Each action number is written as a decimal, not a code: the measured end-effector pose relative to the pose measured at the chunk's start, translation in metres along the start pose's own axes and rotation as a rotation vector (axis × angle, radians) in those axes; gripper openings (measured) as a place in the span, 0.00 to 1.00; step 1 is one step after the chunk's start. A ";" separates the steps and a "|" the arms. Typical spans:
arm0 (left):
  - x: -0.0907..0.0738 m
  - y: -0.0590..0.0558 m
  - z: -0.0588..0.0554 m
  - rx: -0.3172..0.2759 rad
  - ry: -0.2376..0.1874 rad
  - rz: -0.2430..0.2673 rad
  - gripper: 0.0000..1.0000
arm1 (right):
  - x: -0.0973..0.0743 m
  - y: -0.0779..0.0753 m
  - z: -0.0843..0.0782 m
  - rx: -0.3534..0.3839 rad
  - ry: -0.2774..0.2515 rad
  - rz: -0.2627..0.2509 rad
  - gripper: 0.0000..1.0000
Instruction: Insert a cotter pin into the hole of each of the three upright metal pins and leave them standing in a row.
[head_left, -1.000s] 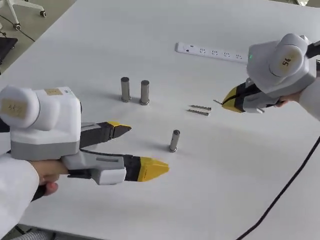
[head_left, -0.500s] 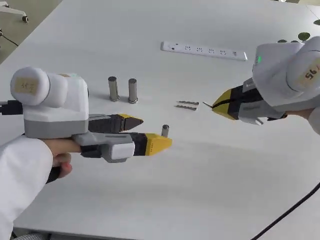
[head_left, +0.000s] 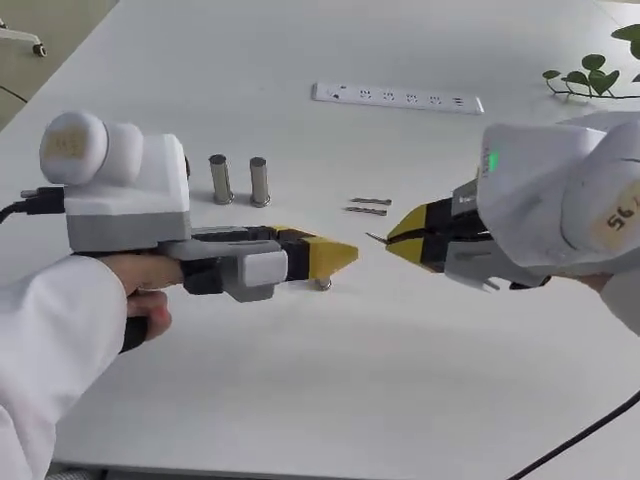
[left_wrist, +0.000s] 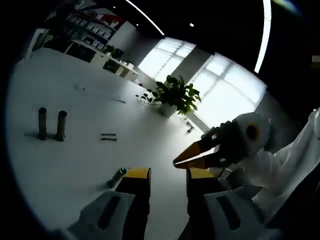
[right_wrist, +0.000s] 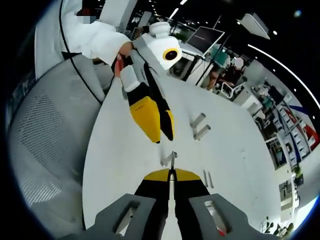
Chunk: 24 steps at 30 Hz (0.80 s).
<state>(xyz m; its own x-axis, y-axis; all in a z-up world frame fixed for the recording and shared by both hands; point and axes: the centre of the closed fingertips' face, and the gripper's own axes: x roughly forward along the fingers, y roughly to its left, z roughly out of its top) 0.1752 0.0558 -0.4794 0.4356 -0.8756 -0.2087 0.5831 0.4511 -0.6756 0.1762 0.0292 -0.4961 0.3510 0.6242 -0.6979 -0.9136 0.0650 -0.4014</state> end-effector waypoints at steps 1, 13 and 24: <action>0.001 -0.001 0.001 -0.018 -0.004 -0.006 0.24 | 0.002 0.002 0.002 0.000 -0.007 0.004 0.00; 0.008 -0.002 -0.012 0.000 0.056 -0.001 0.14 | 0.005 0.012 0.009 -0.056 0.000 -0.022 0.00; 0.011 -0.003 -0.013 -0.039 0.063 0.001 0.00 | 0.004 0.011 0.018 -0.110 0.004 -0.041 0.00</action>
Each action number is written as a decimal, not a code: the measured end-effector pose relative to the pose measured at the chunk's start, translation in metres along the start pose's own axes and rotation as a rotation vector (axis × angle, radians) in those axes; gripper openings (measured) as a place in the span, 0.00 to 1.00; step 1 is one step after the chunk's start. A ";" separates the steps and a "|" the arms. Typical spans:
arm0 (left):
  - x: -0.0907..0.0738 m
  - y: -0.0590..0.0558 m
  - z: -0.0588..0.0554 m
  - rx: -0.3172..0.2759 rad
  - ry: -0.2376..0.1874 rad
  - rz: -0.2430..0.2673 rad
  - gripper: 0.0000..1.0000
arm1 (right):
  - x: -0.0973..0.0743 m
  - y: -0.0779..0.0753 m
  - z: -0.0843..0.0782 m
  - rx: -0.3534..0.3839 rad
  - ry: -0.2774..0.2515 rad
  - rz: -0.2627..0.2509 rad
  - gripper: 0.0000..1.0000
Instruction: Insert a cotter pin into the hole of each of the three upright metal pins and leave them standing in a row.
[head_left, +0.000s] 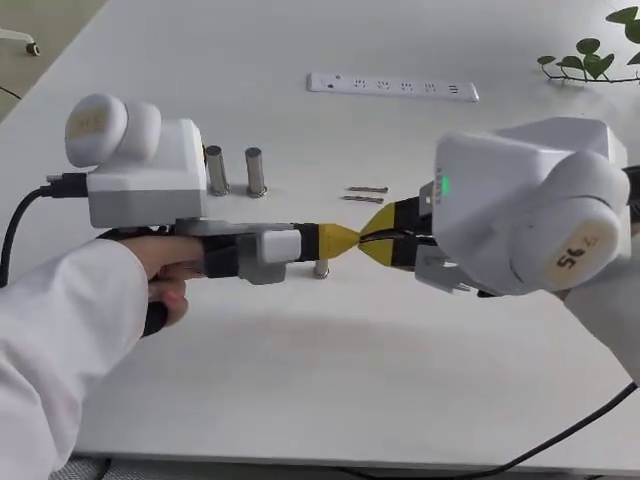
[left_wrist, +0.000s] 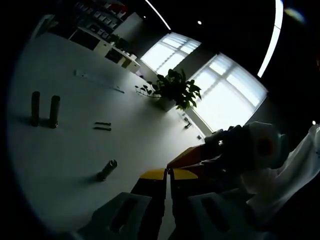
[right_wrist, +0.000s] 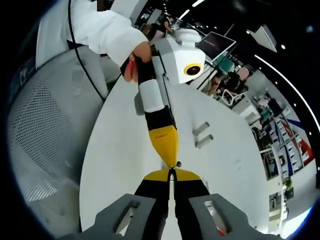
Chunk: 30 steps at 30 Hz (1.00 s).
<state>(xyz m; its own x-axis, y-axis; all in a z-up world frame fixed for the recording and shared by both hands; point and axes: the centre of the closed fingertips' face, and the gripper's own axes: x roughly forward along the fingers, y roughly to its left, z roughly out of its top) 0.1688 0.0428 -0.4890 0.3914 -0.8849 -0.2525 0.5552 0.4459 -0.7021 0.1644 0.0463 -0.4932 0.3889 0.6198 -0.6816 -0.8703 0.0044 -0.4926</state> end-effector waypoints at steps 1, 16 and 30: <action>0.000 0.000 0.000 0.002 0.001 0.001 0.00 | 0.001 0.000 0.000 -0.002 0.001 0.002 0.00; -0.003 0.001 -0.005 0.051 0.031 0.030 0.00 | 0.004 0.003 0.001 -0.018 0.001 0.020 0.00; -0.006 -0.006 -0.003 0.215 0.031 0.015 0.00 | 0.001 -0.004 -0.001 0.111 -0.061 0.002 0.07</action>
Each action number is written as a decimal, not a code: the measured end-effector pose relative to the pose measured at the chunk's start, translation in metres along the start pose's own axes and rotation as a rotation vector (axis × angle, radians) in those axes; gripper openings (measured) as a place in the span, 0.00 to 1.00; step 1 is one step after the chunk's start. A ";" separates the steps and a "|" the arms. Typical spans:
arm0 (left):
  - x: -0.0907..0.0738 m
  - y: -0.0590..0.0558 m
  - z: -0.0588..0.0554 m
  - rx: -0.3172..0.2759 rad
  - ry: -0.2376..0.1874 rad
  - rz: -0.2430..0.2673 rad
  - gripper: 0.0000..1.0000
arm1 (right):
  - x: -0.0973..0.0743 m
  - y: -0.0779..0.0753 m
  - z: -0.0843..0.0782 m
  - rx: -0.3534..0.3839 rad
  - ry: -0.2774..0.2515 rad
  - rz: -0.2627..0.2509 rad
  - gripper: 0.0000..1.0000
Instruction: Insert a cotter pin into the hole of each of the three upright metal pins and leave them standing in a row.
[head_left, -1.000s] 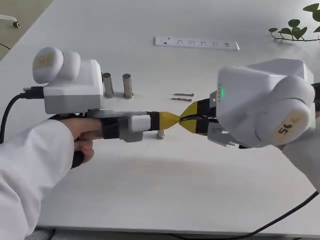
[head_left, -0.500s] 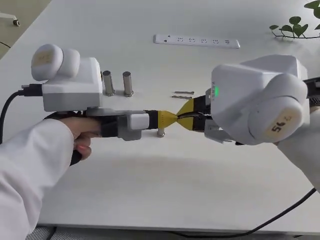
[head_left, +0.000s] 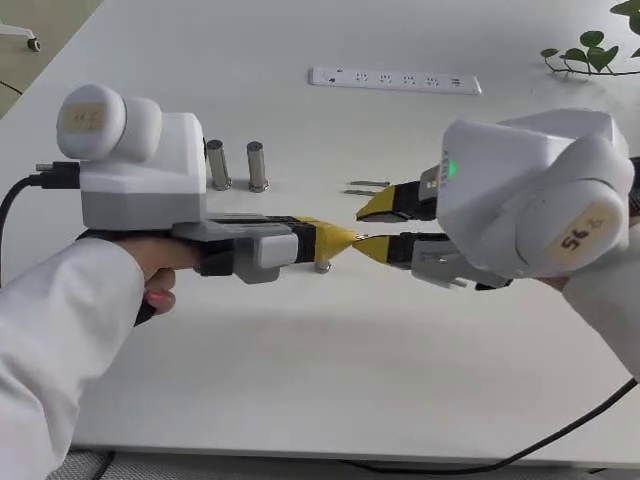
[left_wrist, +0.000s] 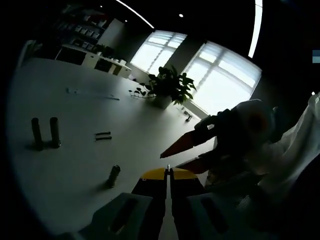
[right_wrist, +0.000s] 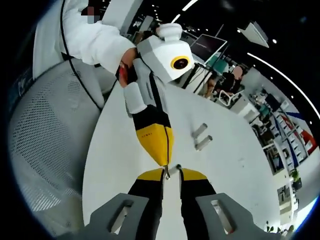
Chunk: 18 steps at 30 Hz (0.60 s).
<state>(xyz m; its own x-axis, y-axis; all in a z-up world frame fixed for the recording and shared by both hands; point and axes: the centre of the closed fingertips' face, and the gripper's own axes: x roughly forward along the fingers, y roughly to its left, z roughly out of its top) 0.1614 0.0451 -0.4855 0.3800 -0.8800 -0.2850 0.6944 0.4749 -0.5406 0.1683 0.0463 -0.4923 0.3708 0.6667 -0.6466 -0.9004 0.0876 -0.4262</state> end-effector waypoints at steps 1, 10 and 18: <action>-0.001 0.000 0.000 0.040 0.001 -0.001 0.00 | -0.001 0.001 -0.001 0.028 -0.008 0.014 0.07; -0.006 -0.009 0.001 0.374 0.006 -0.035 0.00 | -0.003 0.006 -0.008 0.228 -0.071 0.107 0.06; -0.009 -0.012 -0.007 0.472 0.047 -0.062 0.00 | -0.004 0.016 -0.009 0.233 -0.084 0.181 0.04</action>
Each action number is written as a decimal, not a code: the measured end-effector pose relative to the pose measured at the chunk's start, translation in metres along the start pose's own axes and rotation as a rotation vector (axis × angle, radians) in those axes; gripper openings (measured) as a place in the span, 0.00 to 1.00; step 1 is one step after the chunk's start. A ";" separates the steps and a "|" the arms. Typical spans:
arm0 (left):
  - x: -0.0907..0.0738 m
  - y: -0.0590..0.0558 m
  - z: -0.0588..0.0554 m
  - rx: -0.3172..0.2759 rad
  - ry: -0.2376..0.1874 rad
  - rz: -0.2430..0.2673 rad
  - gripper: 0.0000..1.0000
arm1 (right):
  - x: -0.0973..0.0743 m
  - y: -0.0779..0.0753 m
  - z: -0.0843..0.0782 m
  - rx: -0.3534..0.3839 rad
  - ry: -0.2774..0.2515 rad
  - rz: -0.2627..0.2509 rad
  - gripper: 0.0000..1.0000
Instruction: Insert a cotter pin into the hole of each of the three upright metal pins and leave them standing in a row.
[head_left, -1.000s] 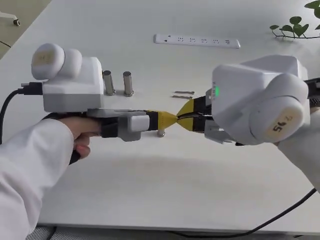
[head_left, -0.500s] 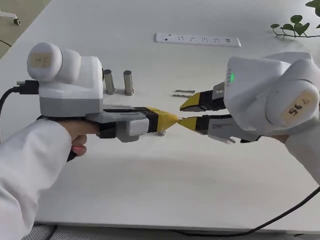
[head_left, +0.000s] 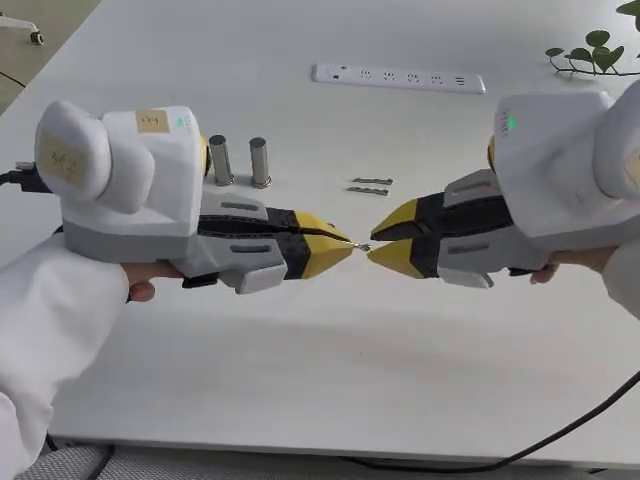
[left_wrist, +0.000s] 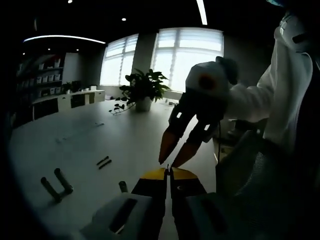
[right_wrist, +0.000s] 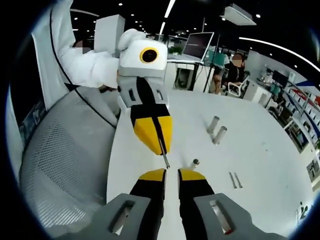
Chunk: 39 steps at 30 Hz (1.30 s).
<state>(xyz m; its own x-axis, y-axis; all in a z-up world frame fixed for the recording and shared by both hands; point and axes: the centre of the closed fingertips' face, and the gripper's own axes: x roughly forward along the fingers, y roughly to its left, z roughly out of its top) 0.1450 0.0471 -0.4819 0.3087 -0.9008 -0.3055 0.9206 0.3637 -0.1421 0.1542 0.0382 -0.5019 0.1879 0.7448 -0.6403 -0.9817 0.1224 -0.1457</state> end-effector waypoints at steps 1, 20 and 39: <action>0.000 -0.002 -0.002 0.027 0.022 -0.007 0.00 | 0.000 0.001 0.001 0.000 -0.003 0.005 0.04; 0.002 -0.016 -0.007 0.187 0.107 -0.082 0.00 | 0.001 0.023 0.000 -0.065 -0.012 0.100 0.00; 0.012 0.006 -0.006 0.176 0.075 0.012 0.08 | 0.005 0.004 -0.015 -0.024 0.069 0.069 0.00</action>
<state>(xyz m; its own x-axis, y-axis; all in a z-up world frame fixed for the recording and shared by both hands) 0.1528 0.0394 -0.4918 0.3077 -0.8738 -0.3765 0.9464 0.3218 0.0265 0.1513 0.0330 -0.5169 0.1221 0.7036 -0.7001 -0.9916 0.0555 -0.1171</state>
